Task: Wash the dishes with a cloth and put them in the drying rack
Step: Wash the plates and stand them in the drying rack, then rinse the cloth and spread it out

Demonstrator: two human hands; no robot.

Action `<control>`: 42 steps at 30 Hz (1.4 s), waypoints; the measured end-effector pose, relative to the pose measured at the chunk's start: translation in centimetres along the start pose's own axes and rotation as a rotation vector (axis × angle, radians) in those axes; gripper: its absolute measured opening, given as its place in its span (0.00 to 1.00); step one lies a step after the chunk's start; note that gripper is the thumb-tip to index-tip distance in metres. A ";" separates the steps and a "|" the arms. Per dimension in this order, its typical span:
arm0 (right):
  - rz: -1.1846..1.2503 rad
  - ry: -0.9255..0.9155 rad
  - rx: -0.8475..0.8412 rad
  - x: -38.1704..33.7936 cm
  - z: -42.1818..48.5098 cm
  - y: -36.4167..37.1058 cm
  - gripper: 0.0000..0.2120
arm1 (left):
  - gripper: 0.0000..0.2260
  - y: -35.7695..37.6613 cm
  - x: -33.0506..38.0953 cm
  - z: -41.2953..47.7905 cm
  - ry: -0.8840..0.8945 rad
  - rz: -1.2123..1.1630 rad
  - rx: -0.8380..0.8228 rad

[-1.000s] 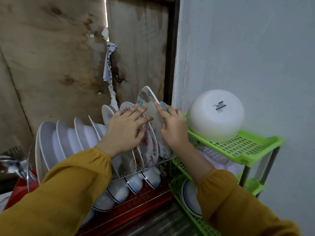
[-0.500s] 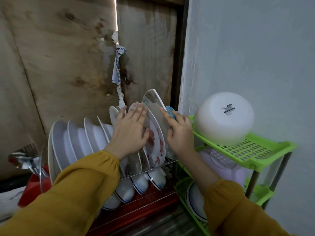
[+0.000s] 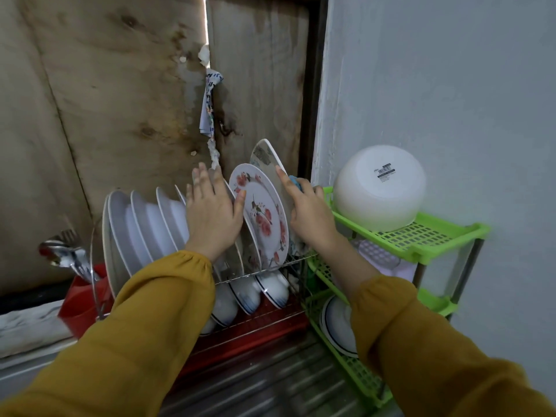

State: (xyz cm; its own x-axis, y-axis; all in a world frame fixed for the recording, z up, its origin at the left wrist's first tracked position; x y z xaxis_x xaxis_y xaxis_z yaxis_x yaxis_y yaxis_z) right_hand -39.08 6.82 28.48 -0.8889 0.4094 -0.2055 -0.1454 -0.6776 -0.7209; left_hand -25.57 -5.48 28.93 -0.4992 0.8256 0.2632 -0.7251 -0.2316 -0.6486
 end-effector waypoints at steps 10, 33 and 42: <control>0.361 0.065 0.194 0.4 -4.0 -1.7 0.34 | 0.32 -0.6 0.3 -3.6 0.034 0.043 -0.023; 1.464 0.448 -0.094 -11.0 -17.8 0.3 0.13 | 0.12 -6.1 -0.3 -20.6 -0.665 -1.057 -0.340; 1.284 0.270 -0.228 -17.5 -21.2 2.8 0.14 | 0.06 -12.2 -7.3 -25.8 -0.775 -0.947 -0.017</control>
State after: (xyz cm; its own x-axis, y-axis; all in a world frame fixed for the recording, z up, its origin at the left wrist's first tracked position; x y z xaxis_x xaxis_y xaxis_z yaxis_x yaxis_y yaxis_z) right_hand -14.77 10.75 16.07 -0.2227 -0.3132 -0.9232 0.8248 -0.5654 -0.0071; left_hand -0.85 4.60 16.49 0.0678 0.1379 0.9881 -0.9518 0.3057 0.0226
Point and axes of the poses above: each hand's wrist, its own z-axis towards the middle knuckle, its own y-axis out of the palm, x = y × z, the point moved 3 cm from there along z, towards the middle knuckle, and after that the axes turned 1 degree about z, right-handed, at the moved point
